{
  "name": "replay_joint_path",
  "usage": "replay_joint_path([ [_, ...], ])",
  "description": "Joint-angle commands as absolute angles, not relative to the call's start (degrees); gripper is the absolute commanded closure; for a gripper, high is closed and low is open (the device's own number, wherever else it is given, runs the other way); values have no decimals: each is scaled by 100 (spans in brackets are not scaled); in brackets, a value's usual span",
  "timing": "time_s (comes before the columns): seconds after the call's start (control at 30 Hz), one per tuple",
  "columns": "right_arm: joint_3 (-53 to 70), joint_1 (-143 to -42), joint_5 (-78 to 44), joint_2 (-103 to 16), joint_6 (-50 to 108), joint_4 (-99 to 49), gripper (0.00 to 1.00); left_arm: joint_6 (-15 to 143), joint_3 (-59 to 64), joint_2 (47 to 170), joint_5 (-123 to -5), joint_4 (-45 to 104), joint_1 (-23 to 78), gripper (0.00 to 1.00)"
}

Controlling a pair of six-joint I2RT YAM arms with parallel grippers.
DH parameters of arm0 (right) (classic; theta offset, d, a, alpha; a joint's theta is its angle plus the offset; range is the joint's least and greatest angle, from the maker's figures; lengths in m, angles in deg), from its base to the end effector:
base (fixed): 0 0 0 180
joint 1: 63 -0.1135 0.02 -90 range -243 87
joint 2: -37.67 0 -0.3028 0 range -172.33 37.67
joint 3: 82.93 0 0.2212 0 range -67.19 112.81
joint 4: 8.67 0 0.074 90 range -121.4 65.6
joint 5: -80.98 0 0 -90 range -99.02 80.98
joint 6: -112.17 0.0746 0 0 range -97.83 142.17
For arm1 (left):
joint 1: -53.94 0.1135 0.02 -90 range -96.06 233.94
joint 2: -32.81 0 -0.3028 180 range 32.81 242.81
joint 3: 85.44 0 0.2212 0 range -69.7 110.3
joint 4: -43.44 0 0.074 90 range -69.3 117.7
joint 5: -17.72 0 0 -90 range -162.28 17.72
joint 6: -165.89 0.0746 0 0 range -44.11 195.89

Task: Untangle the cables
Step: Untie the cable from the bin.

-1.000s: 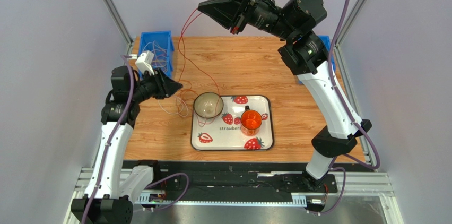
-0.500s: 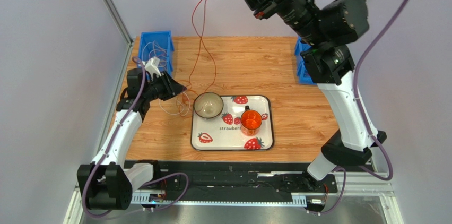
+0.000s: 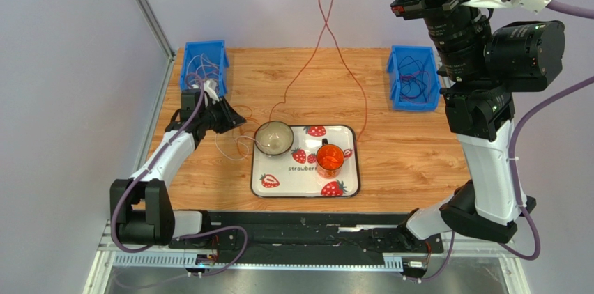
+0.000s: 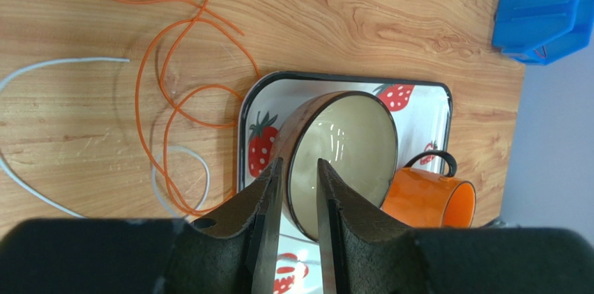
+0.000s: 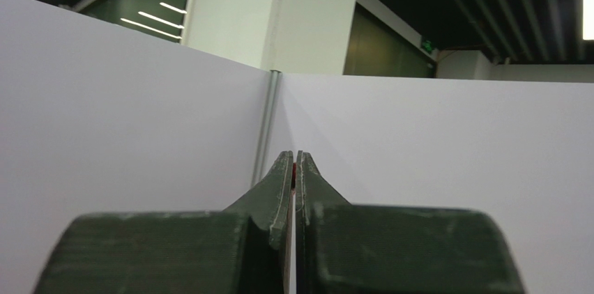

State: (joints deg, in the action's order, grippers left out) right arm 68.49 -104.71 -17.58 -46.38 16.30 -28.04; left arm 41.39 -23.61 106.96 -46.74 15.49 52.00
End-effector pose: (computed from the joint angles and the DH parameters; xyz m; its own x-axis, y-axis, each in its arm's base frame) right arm 0.1215 0.1231 0.7287 0.6268 0.4231 -0.6543 -0.6717 0.7190 -0.1785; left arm 0.2600 -0.0410 0.2662 -0.7359 -0.4864 -0.4710 -0.0698 0.7464 -0.6618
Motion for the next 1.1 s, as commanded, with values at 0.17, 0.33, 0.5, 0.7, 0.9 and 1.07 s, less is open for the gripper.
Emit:
replay_joint_path([
  [0.17,6614,-10475,-902,-4284,108,-2853,100,4249,-2347,10699,-5022,1627,5051,76],
  [0.33,6403,-10475,-902,-4248,134,-2924,100,4345,-2365,10296,-5434,1417,4665,67],
  [0.5,6131,-10466,-902,-4187,213,-2897,100,4539,-2399,9594,-6364,907,4225,55],
  [0.7,6069,-10475,-902,-4161,205,-2950,100,4338,-2970,8732,-7087,950,4207,45],
  [0.9,5937,-10466,-902,-4064,187,-2959,100,3558,-3015,8520,-6955,838,4207,44],
  [1.07,5867,-10475,-911,-4020,222,-2977,100,2475,-3023,8134,-7193,379,4207,43],
])
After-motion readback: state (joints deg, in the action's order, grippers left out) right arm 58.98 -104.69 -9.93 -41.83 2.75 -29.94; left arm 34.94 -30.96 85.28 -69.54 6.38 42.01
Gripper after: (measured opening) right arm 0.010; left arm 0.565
